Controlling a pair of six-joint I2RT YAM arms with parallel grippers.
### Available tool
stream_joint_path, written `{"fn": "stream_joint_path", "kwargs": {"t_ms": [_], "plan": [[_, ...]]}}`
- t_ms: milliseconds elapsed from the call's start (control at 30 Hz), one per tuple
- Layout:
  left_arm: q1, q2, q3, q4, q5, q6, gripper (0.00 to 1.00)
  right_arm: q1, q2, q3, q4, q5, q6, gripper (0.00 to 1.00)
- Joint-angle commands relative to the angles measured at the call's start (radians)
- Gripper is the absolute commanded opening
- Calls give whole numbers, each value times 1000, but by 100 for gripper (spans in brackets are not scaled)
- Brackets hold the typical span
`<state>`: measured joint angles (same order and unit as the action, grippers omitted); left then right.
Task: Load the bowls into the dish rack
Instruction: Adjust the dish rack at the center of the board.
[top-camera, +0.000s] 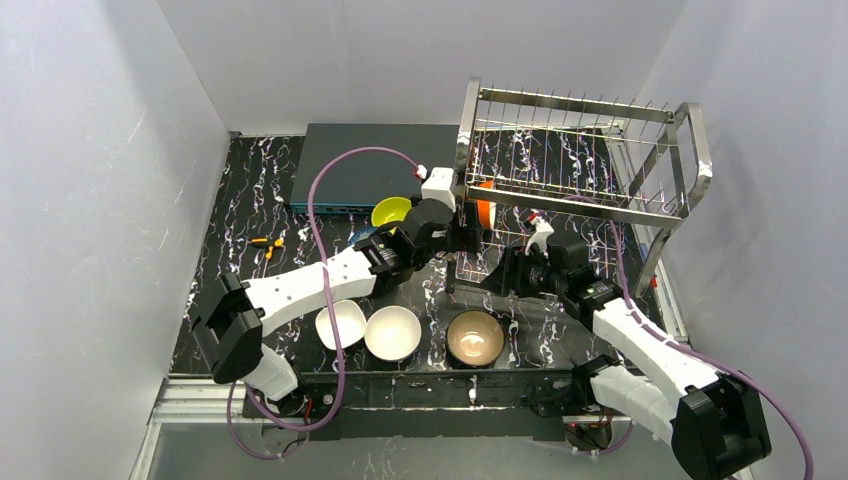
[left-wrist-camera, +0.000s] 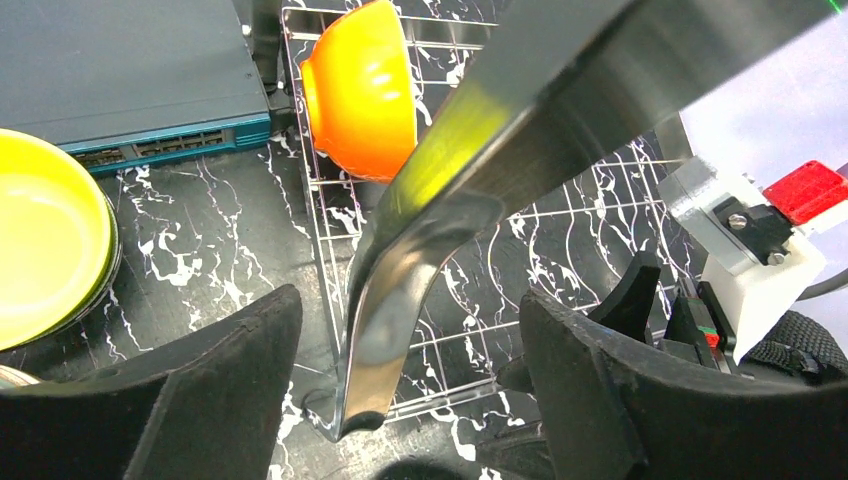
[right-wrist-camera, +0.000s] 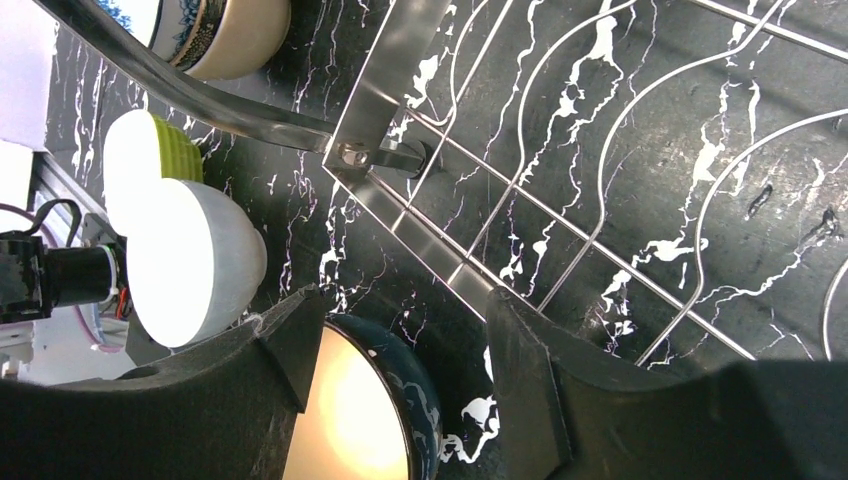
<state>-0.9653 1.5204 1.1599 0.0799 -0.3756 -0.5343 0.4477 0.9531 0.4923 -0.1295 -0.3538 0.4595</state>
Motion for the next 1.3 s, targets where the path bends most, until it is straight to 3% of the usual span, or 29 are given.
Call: {"fn": "stream_joint_path", "kwargs": {"t_ms": [0,333,600,867,1000,1267], "plan": [[22,-45,1,-14,1,-4,81,59,-6,-84,-376,-109,79,67],[14,-177,-114,-24,48,8,94,111,-80,-150,-397,-119,123,64],[-4,-323,-260,-34,86,-36,95,122,-60,-142,-378,-114,116,64],[-14,-305,-258,-28,199,-18,90,125,-38,-84,-323,-127,84,64],[-16,-253,-221,-14,248,7,81,125,-46,-71,-249,-178,97,65],[-16,-144,-151,36,197,15,31,126,35,-39,-150,-217,109,65]]}}
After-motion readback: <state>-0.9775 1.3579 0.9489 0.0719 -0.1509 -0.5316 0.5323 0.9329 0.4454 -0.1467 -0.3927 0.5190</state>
